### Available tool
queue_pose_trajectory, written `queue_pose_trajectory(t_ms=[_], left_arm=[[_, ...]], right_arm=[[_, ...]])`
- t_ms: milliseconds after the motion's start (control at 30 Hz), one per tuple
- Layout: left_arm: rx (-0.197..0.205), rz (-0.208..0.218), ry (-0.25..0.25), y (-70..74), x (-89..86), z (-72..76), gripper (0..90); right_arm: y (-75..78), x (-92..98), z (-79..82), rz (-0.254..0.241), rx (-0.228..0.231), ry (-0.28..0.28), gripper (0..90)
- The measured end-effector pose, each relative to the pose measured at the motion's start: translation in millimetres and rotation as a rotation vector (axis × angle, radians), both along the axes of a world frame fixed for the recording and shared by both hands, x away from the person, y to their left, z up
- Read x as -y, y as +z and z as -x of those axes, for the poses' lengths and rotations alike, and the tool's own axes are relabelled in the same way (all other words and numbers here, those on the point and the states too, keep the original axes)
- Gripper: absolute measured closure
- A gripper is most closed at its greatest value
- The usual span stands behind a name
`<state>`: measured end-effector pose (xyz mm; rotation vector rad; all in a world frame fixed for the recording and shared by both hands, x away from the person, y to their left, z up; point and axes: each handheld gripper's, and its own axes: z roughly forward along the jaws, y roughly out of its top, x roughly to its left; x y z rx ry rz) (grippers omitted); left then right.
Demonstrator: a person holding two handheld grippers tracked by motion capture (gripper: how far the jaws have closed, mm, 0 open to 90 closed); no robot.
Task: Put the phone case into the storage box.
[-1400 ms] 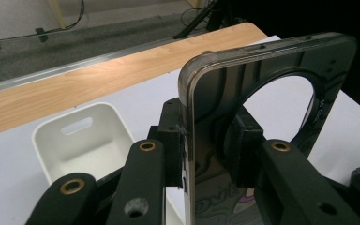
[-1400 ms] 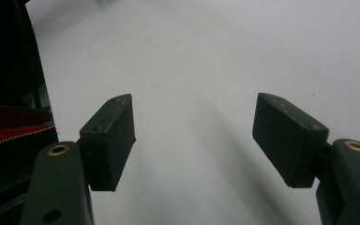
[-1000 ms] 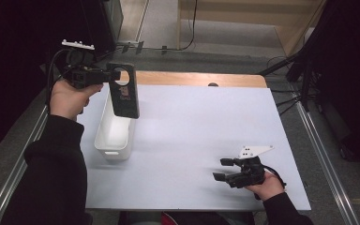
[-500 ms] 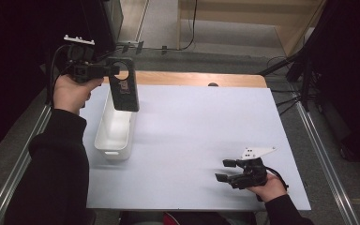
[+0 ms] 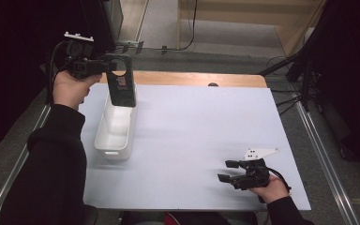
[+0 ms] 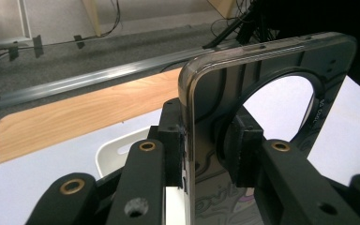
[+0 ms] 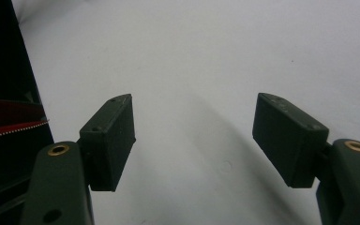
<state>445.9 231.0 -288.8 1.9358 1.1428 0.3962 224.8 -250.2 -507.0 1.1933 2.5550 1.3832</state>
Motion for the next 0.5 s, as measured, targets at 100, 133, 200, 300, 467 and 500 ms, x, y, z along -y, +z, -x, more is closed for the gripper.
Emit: queue_pose_trajectory(t_ms=[100, 133, 200, 300, 467, 500], left_arm=[[0.001, 0.006, 0.004, -0.7, -0.7, -3.5, 70.8], [-0.002, 0.012, 0.002, -1.3, -1.1, -5.0, 70.8], [-0.007, 0.015, -0.003, -3.5, -0.6, -7.6, 70.8], [-0.008, 0.008, 0.01, -6.6, -1.2, -12.4, 70.8], [-0.006, -0.003, 0.03, -9.9, -3.5, -18.3, 70.8], [-0.007, -0.002, 0.033, -10.5, -3.9, -19.1, 70.8]], right_arm=[[0.3, -0.1, 0.3, 0.008, 0.005, -0.006, 28.8], [0.6, 0.0, 0.5, 0.005, 0.005, -0.009, 28.8], [0.8, 0.4, 0.7, 0.0, 0.007, -0.012, 28.8], [0.6, 0.9, 1.0, 0.004, -0.002, -0.015, 28.8], [0.6, 1.4, 1.3, 0.002, 0.003, -0.012, 28.8], [0.5, 1.4, 1.3, 0.002, 0.0, -0.012, 28.8]])
